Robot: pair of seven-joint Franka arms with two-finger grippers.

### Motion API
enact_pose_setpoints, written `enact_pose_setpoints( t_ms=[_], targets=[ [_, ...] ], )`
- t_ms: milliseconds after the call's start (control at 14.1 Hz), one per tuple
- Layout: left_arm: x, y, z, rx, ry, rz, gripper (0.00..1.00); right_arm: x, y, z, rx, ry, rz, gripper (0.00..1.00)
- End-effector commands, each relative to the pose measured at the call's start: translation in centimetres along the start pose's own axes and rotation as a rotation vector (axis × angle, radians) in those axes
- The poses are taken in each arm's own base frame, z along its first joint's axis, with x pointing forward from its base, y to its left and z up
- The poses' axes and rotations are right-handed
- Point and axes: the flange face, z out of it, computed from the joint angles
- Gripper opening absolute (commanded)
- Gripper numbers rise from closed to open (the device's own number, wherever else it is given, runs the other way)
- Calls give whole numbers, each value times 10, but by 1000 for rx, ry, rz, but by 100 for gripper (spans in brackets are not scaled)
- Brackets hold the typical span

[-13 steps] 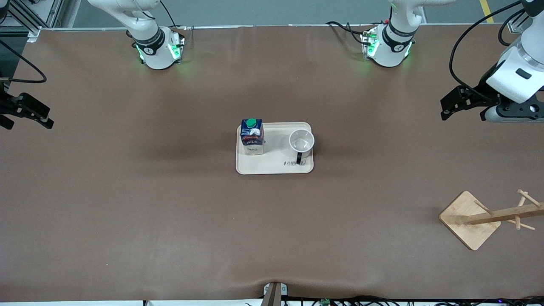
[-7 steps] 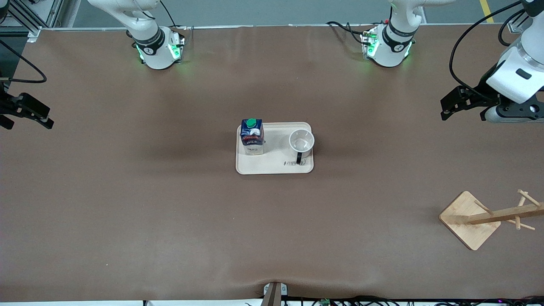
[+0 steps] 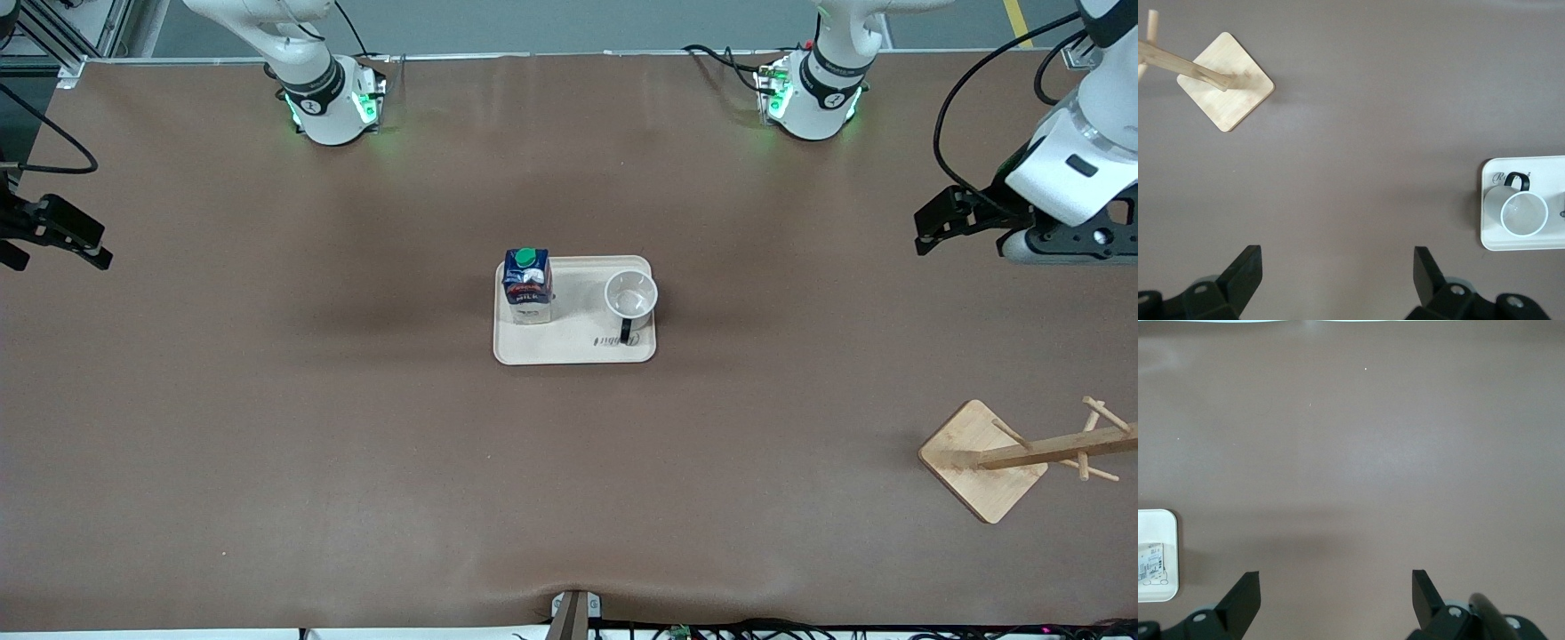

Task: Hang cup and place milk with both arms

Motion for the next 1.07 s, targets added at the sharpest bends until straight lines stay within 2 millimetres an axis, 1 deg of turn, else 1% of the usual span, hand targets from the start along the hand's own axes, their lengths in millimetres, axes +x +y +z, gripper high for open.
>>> enact_pose_setpoints(
  t_ms=[0,71,213,284,355,568,781,923,995],
  targets=[
    [3,21,11,-8,-25,12,100,1,0,-1,14,1,9,100],
    [1,33,17,-7,-33,12,100,1,0,-1,14,1,9,100],
    [-2,61,35,-6,-40,-88,100,1,0,-1,13,3,9,100],
    [-3,79,46,-6,-48,-122,100,1,0,-1,13,3,9,100],
    [-4,93,56,-7,-60,-129,100,1,0,-2,13,5,9,100],
    [-6,124,87,-12,-83,-88,100,1,0,-2,13,5,9,100],
    [-21,156,135,-23,-68,-55,100,1,0,-2,13,6,9,100],
    [-29,168,167,-43,-38,-43,100,2,1,0,13,5,9,100],
    [-33,178,184,-52,-39,-28,100,3,1,2,13,3,9,100]
  ],
)
